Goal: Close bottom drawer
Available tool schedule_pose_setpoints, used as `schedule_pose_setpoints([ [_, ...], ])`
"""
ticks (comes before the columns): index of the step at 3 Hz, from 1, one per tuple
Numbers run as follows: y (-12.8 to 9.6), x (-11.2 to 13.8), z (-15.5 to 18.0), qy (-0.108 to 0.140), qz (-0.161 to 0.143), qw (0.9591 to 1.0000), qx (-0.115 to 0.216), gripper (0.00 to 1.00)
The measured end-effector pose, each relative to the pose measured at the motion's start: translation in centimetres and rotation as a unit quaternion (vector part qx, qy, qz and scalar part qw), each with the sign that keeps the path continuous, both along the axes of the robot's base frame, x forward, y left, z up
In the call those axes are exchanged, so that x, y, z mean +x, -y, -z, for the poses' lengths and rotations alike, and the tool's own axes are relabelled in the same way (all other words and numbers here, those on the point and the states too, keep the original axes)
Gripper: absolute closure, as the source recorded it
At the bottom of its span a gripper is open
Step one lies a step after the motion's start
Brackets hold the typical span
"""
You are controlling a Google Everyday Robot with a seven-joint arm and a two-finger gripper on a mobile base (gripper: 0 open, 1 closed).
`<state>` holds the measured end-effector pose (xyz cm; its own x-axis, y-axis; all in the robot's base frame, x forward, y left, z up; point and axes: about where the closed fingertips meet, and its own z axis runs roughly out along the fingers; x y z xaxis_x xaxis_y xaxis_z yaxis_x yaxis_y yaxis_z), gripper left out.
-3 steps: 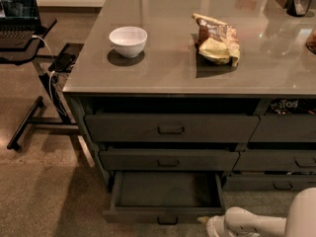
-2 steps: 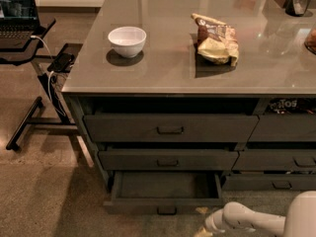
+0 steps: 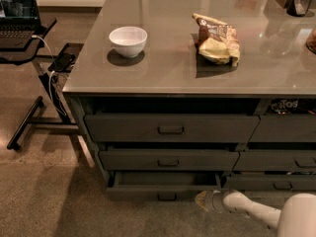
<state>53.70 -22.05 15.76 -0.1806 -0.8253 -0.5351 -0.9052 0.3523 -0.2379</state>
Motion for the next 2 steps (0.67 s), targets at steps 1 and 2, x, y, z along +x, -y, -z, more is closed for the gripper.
schedule_pose_setpoints([
  [1,2.28,3.67,-0.42,0.025,0.042,0.9988,0.007,0.98],
  [2,2.26,3.63,-0.41,0.025,0.042,0.9988,0.007,0.00],
])
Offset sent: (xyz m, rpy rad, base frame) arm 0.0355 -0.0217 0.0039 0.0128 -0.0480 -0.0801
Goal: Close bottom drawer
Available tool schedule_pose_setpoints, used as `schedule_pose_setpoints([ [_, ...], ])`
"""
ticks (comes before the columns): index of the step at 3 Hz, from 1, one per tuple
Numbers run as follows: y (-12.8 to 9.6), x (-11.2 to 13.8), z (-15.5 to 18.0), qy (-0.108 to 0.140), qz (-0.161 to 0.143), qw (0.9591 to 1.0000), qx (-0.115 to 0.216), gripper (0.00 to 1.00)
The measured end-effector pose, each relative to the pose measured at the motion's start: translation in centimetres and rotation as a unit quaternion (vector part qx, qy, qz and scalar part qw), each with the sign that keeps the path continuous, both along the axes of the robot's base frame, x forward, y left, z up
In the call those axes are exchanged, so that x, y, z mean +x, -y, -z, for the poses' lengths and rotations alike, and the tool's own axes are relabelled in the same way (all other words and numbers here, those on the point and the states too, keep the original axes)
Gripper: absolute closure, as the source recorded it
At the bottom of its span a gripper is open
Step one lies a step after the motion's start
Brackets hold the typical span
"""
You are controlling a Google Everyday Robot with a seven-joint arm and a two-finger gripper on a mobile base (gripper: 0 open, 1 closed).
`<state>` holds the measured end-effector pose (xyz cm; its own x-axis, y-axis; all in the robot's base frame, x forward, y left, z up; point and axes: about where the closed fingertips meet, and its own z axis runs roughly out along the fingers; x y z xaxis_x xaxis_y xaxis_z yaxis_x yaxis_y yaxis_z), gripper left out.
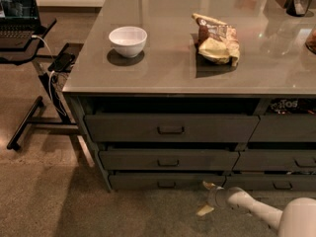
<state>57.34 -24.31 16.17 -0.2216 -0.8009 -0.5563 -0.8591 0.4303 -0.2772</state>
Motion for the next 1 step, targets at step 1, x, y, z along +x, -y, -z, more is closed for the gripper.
schedule_pose_setpoints([
  [1,0.00,0.00,0.00,0.000,0.000,1.0000,0.000,0.00],
])
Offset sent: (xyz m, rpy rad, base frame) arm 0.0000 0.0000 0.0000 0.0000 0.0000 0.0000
